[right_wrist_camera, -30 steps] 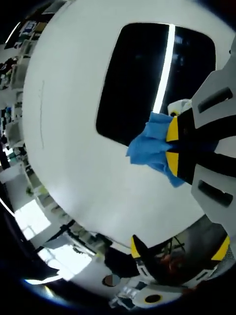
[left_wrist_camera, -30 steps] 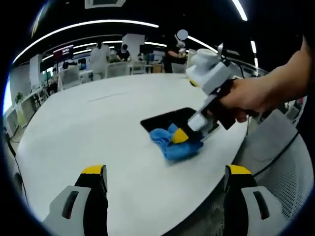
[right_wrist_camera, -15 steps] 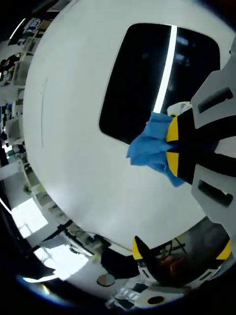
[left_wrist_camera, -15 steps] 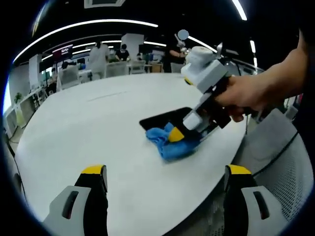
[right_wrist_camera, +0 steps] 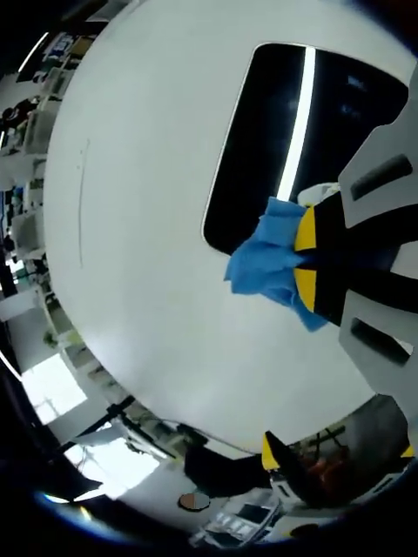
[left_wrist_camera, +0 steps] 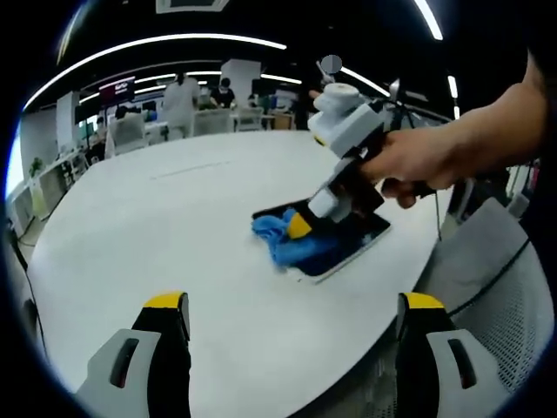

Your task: Wipe the mirror surface with the cleaning cloth until all visible marks leave the cleaned area.

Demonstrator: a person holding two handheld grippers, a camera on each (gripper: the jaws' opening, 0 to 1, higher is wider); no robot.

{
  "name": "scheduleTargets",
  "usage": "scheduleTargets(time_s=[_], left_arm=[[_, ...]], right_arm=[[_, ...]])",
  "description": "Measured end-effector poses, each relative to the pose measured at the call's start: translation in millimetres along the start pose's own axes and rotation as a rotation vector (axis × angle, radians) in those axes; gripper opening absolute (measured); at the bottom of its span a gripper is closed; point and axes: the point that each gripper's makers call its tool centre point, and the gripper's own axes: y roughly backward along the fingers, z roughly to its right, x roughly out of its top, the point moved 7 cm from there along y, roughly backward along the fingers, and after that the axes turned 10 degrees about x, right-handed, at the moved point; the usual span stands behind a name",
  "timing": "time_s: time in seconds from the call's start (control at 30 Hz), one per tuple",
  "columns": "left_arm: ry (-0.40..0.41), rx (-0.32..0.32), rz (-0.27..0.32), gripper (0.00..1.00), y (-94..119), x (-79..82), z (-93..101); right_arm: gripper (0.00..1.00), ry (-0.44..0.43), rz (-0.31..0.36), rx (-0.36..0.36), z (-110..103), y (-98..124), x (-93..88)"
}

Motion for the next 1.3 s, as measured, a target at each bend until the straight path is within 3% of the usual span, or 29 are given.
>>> scheduleTargets(time_s=[1.03,1.17,1.3], left_arm=[[-0.021,0.004,-0.015,0.99,0,-1.3,-0.2],[-0.012,0.011,-0.008,0.99,0,-0.4,-1.7],[-0.015,0.010,-0.007,0.99,0,0.3,-0.7]], right_arm=[[0.00,0.082,-0.034,0.016,33,-19,58.0],[0.00,-0.034,-0.048,0.051,36,-19,61.2],[0.00,-0.047,-0.041,0.033,34,-18,61.3]])
